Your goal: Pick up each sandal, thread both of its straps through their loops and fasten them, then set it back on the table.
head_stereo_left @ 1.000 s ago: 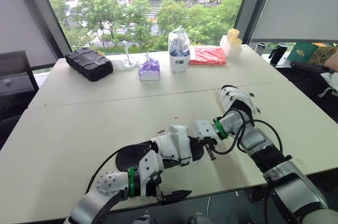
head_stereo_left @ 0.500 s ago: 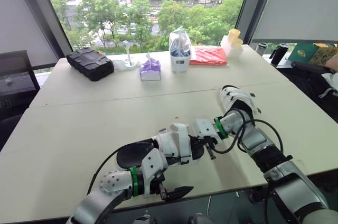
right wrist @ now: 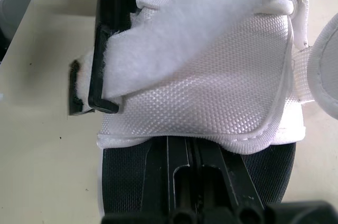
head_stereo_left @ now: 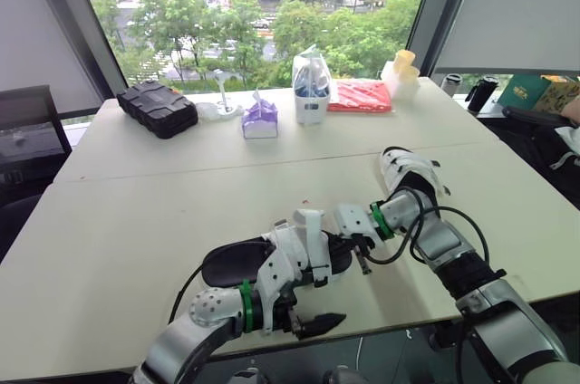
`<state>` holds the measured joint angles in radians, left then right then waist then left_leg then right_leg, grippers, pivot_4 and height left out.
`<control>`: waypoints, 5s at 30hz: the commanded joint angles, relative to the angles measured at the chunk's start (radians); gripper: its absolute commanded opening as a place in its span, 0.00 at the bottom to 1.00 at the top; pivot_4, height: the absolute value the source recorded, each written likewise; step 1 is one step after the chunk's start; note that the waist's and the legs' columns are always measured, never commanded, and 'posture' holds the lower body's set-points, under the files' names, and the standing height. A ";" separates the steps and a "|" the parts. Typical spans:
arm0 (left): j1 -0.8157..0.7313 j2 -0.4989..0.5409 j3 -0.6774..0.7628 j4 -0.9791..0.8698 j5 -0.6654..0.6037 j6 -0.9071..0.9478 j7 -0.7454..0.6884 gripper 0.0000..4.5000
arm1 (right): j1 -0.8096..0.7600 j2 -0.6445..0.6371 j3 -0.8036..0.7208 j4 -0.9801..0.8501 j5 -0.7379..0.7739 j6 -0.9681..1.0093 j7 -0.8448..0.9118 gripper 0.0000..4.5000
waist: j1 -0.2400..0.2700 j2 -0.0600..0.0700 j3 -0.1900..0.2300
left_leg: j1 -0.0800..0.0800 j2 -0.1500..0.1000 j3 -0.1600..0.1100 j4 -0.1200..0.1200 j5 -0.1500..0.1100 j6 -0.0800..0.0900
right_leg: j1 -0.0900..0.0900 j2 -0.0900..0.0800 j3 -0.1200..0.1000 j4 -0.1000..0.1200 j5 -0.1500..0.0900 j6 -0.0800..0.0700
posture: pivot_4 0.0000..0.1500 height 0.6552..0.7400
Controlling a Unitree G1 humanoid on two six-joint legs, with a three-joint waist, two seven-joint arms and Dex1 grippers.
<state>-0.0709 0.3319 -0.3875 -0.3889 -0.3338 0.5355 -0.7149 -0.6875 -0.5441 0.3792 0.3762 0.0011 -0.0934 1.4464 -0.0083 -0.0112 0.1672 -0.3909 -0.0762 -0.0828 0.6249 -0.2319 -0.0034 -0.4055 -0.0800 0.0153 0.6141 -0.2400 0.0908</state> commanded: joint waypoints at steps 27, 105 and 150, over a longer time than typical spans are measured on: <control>-0.098 0.263 -0.328 0.069 0.347 -0.418 -0.311 0.01 | 0.024 -0.024 0.023 -0.053 -0.019 0.017 -0.001 0.00 | 0.004 0.000 0.000 | 0.000 0.000 0.001 -0.007 0.000 0.001 | -0.002 -0.002 0.000 -0.005 -0.001 -0.001 | 1.00 1.00; -0.453 -0.060 0.445 0.283 -0.553 0.499 0.117 0.01 | 0.124 0.038 0.044 -0.164 -0.031 0.169 -0.155 0.00 | -0.003 -0.002 0.002 | -0.001 0.005 0.000 0.002 0.000 0.001 | 0.001 -0.006 -0.019 0.003 0.001 0.000 | 1.00 1.00; -0.655 0.076 0.197 0.617 -0.128 0.185 -0.291 0.49 | 0.111 0.037 0.044 -0.136 -0.043 0.144 -0.189 0.00 | -0.005 -0.002 0.002 | 0.000 0.006 0.000 0.001 0.000 -0.003 | 0.000 -0.006 -0.019 0.003 0.003 0.003 | 1.00 1.00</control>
<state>-0.7201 0.4185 -0.2172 0.2534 -0.4599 0.7439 -1.0021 -0.5913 -0.5062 0.3875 0.2065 -0.0052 0.0381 1.2632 -0.0136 -0.0134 0.1692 -0.3912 -0.0707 -0.0825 0.6260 -0.2324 -0.0066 -0.4051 -0.0859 -0.0035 0.6168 -0.2372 0.0936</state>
